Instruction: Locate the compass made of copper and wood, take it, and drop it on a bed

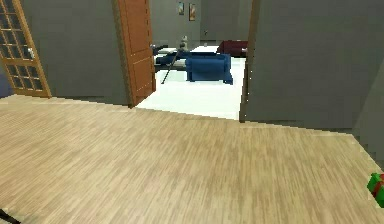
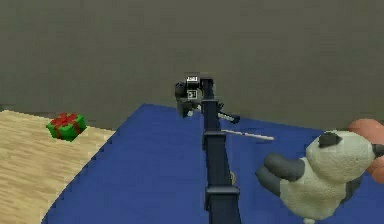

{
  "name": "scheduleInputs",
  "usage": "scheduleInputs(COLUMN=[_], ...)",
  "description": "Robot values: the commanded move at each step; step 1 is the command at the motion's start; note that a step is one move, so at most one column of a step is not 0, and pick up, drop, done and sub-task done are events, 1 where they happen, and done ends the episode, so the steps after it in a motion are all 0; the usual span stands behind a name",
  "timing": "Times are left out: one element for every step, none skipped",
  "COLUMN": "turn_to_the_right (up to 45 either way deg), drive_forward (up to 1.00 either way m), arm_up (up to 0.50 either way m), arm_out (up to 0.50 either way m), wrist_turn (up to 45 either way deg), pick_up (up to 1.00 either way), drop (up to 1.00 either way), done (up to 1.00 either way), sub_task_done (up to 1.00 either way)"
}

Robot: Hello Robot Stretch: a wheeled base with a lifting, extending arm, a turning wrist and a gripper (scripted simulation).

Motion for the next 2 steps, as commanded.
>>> scheduleInputs(turn_to_the_right=[0.0,0.0], drive_forward=[0.00,0.00], arm_up=[0.00,0.00], arm_out=[-0.08,0.00], wrist_turn=[0.0,0.0], pick_up=[0.00,0.00], drop=[0.00,0.00], done=[0.00,1.00], sub_task_done=[0.00,0.00])
